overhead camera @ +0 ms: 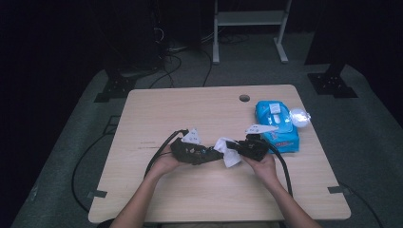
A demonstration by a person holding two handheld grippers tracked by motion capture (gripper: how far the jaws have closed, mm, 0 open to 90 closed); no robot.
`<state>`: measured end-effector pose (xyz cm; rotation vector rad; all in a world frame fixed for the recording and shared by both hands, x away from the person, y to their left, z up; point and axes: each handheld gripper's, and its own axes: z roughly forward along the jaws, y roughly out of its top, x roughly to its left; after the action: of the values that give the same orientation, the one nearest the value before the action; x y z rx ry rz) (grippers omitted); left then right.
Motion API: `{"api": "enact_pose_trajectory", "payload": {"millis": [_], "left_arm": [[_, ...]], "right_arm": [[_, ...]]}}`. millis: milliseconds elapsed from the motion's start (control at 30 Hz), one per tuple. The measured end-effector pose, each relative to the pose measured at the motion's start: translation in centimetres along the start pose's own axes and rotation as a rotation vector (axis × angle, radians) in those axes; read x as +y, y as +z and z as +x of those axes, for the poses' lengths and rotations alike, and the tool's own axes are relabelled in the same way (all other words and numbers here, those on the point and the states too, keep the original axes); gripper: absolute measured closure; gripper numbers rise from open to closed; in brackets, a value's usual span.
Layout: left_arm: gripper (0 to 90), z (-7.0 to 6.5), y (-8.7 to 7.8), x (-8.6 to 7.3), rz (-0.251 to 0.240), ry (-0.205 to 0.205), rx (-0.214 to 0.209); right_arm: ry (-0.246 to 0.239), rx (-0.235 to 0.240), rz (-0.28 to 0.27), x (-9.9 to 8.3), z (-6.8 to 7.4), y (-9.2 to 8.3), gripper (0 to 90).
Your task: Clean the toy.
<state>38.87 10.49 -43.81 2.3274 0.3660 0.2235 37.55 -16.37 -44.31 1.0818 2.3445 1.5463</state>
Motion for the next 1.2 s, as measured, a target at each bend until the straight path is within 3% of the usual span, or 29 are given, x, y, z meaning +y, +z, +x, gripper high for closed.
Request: {"api": "enact_pose_trajectory", "payload": {"millis": [100,200,267,367,533,767,967,1033,1200], "left_arm": [[58.2,0.1,-0.2,-0.1,0.004,0.000,0.008],[57.8,0.1,-0.3,-0.1,0.005,0.003,0.009],[60.1,-0.1,-0.3,-0.1,0.011,0.024,0.009],[61.6,-0.2,-0.4,0.1,0.028,0.049,0.015],[62.2,-0.2,-0.6,0.1,0.027,0.051,0.008],[62.6,-0.1,-1.3,0.1,0.038,0.039,0.005],[55.1,-0.4,-0.9,0.5,0.051,0.048,0.030],[53.8,-0.5,-0.8,0.6,0.059,0.045,0.034],[52.9,-0.8,-0.1,0.9,0.101,0.063,0.050]], "right_arm": [[-0.020,0.007,0.005,0.0,0.6,0.4,86.3],[-0.006,0.025,0.001,-0.1,0.5,0.5,86.3],[0.000,0.032,0.001,-0.1,0.3,0.4,86.4],[0.004,0.002,0.001,0.0,-0.3,0.1,86.3],[0.050,-0.003,0.000,-0.3,-1.4,-0.3,86.3],[0.036,0.023,0.015,-0.5,-0.4,0.5,86.3],[0.027,0.088,0.021,-0.4,0.7,1.2,86.3],[0.016,0.086,0.019,-0.4,0.8,1.2,86.3],[0.073,0.066,0.006,-0.5,-0.5,0.8,86.3]]}}
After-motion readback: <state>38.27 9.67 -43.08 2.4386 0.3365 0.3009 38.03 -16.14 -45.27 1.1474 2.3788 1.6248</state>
